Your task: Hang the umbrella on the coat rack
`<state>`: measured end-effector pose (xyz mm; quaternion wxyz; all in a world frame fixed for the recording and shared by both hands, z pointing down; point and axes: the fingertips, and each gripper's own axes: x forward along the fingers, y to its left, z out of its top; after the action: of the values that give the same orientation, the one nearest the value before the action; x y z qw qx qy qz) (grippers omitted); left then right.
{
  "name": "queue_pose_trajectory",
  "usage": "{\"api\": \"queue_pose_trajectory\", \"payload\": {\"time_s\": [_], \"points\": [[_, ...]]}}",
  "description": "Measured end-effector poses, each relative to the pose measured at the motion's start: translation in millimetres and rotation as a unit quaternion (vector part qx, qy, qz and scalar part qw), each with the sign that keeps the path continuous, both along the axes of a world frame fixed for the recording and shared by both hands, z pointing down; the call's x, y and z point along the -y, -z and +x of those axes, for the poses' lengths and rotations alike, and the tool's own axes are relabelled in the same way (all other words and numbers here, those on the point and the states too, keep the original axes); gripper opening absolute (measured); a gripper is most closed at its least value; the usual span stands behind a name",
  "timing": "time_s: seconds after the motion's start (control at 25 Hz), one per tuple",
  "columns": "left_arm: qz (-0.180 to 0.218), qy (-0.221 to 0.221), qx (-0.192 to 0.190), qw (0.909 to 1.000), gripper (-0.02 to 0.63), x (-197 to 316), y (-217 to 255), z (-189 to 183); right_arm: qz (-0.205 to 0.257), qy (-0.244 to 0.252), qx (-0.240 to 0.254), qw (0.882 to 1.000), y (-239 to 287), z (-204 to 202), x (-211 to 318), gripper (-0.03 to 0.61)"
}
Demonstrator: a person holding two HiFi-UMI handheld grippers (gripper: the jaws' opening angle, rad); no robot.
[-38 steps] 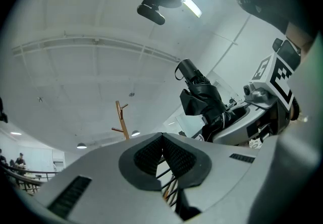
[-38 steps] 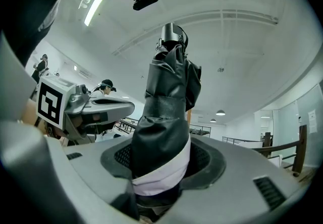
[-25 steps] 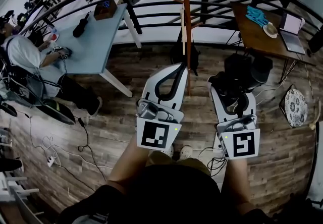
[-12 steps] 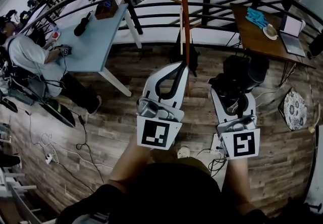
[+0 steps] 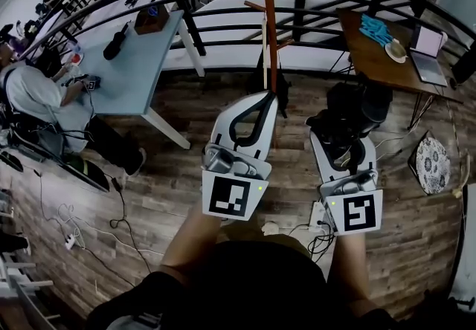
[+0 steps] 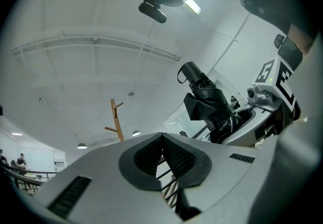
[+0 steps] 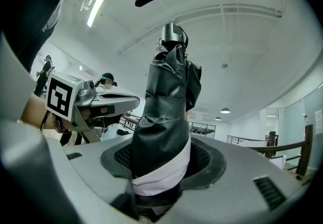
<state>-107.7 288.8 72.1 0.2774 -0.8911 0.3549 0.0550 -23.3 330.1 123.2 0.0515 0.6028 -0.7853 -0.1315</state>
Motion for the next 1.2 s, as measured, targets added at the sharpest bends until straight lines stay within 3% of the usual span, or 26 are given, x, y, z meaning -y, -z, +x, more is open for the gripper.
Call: {"api": "queue_pose_trajectory", "payload": {"time_s": [1.2], "points": [[-0.021, -0.008, 0.007, 0.9997, 0.011, 210, -10, 1, -0.034, -0.01, -0.012, 0.999, -14, 0, 205, 0.241]]}}
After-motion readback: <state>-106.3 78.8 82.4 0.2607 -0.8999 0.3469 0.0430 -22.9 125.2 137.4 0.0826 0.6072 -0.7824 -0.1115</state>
